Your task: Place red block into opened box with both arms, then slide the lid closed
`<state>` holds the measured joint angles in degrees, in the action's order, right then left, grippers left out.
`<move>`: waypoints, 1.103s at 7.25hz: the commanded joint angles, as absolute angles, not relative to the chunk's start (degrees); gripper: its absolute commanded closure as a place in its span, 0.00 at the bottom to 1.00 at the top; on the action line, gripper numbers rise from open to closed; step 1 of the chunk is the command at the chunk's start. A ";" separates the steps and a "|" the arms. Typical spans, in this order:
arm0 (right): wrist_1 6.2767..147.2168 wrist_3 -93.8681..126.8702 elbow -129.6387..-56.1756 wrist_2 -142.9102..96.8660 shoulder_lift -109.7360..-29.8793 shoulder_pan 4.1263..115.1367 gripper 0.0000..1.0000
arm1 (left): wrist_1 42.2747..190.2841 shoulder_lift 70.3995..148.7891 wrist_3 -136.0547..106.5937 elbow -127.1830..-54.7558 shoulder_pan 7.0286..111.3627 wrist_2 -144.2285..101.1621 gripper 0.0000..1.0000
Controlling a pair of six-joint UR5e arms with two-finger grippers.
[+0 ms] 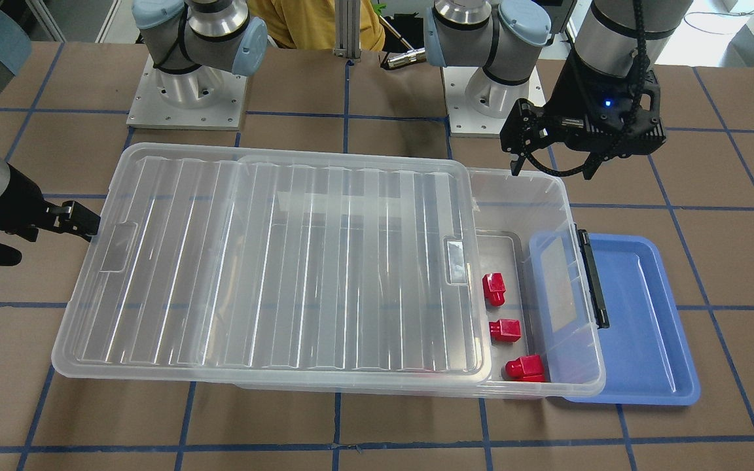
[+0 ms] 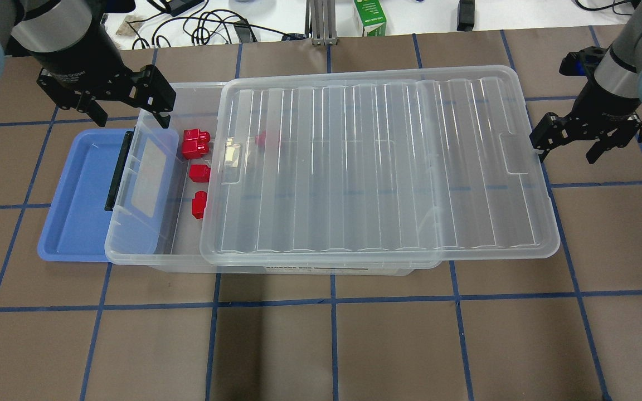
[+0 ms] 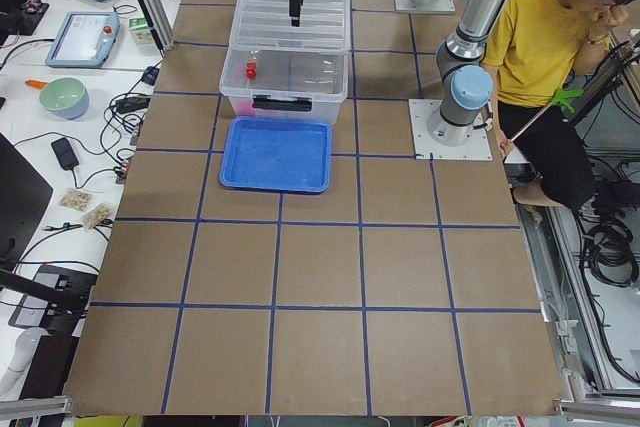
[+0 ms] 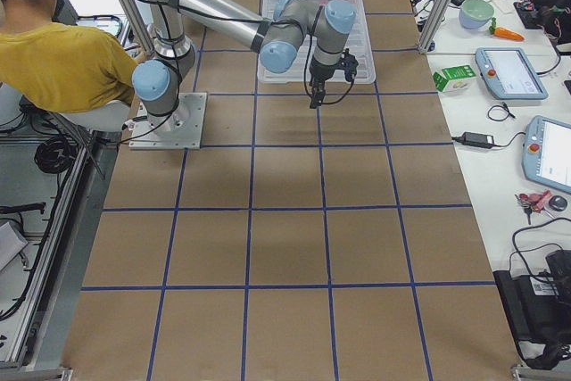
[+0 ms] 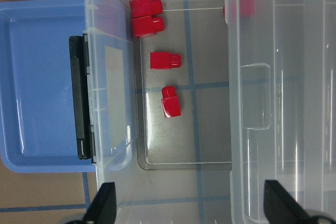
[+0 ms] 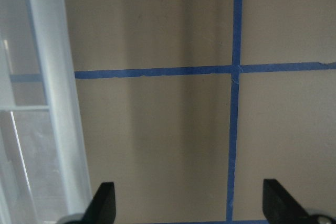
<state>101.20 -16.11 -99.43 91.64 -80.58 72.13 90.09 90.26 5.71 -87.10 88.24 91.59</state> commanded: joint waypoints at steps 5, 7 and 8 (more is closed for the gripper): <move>103.53 -10.30 -99.40 91.58 -79.72 79.88 0.00 | 90.09 90.26 5.71 -87.19 88.24 91.58 0.00; 104.67 -6.89 -99.40 91.67 -79.37 83.57 0.00 | 90.09 90.26 5.71 -87.19 88.24 91.67 0.00; 105.20 -5.72 -99.40 91.58 -79.19 84.37 0.00 | 90.09 90.18 5.71 -87.19 88.24 91.67 0.00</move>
<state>104.43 -7.80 -99.40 91.60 -79.39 82.81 90.09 90.24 5.71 -87.19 88.24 91.66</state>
